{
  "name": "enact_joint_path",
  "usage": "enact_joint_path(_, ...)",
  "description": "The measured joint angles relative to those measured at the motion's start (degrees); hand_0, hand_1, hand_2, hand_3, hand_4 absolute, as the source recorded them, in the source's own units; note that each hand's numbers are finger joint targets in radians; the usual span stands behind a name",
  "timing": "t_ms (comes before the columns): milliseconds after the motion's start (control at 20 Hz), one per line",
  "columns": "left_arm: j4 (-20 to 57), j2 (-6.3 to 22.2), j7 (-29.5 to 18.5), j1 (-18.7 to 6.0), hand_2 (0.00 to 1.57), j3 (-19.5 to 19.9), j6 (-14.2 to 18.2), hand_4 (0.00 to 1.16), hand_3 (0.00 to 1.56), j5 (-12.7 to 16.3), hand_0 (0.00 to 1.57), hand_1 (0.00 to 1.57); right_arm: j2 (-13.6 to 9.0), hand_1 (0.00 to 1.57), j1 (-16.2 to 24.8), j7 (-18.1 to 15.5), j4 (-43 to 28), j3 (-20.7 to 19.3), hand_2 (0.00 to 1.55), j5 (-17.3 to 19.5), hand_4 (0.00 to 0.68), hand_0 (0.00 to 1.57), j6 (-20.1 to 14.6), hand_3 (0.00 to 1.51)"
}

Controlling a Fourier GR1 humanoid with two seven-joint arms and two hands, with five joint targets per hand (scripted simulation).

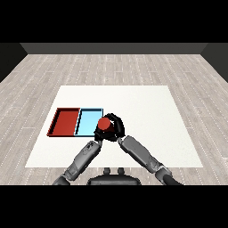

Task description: Pick the red can and put it in the red box

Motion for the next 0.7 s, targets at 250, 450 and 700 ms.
enact_joint_path(250, 0.8, -0.1, -1.2, -1.0, 1.53, -0.2, 1.6, 1.12, 1.45, 0.0, 1.57, 1.57, 0.1, 0.0, 0.6, 0.8, -0.6, -0.7, 0.0, 1.1, 0.0, 0.0, 1.2, 0.0)
enact_joint_path(450, 0.1, -0.3, -0.9, -0.5, 1.53, -0.2, 2.1, 1.12, 1.45, -1.3, 1.57, 1.57, 0.2, 0.0, 0.8, 2.7, -0.9, -1.2, 0.0, 4.0, 0.0, 0.0, 1.7, 0.0)
enact_joint_path(700, 0.9, -0.6, -1.6, -0.9, 1.57, -0.5, 2.6, 1.14, 1.5, -1.7, 1.57, 1.57, 0.2, 0.0, 0.8, 3.5, -1.3, -3.0, 0.0, 5.2, 0.0, 0.0, 3.3, 0.0)
